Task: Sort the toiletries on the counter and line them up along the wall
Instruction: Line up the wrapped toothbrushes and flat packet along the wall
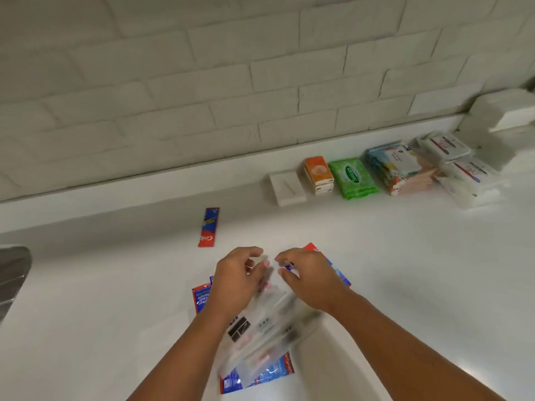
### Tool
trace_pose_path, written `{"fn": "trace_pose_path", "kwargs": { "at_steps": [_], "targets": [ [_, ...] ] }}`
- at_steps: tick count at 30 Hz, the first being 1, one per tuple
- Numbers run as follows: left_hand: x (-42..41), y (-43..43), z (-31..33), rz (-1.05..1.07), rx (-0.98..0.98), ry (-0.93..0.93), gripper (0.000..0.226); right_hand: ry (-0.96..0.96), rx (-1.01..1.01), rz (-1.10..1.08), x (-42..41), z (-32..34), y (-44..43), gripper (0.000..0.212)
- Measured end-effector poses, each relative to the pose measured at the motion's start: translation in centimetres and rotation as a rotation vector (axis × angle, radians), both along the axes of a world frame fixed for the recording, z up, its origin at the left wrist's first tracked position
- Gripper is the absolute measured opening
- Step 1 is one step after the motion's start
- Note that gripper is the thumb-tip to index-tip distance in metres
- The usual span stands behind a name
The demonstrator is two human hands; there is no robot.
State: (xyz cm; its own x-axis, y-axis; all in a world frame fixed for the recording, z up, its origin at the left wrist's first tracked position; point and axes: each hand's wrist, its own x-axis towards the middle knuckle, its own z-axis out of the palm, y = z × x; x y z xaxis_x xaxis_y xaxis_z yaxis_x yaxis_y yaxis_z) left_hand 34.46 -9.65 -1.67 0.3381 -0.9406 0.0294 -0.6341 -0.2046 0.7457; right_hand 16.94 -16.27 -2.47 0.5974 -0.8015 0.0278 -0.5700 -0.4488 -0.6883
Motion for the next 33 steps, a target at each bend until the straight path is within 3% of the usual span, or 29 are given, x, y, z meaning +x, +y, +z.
{"fn": "trace_pose_path", "kwargs": {
  "at_steps": [6,14,22,24,29,33],
  "targets": [
    [1.0,5.9,-0.9,-0.083,0.126,-0.137,0.021,0.167,-0.068,0.225,1.7,-1.2,3.6,0.037],
    [2.0,10.8,-2.0,-0.072,0.278,-0.194,0.037,0.466,-0.250,0.404,3.2,-0.9,4.3,0.040],
    [1.8,11.4,-2.0,-0.080,0.267,-0.290,0.027,0.368,-0.259,0.350,3.2,-0.3,4.6,0.027],
    [2.1,11.3,-1.5,-0.055,0.257,-0.244,0.022,0.309,-0.228,0.321,3.1,0.6,4.1,0.024],
    [3.6,10.4,0.6,0.040,0.207,0.154,0.025,0.160,-0.241,0.282,2.6,2.7,2.1,0.016],
    [5.3,9.7,2.4,-0.077,0.299,0.368,0.024,0.064,-0.294,0.240,2.0,3.3,0.0,0.011]
  ]
}}
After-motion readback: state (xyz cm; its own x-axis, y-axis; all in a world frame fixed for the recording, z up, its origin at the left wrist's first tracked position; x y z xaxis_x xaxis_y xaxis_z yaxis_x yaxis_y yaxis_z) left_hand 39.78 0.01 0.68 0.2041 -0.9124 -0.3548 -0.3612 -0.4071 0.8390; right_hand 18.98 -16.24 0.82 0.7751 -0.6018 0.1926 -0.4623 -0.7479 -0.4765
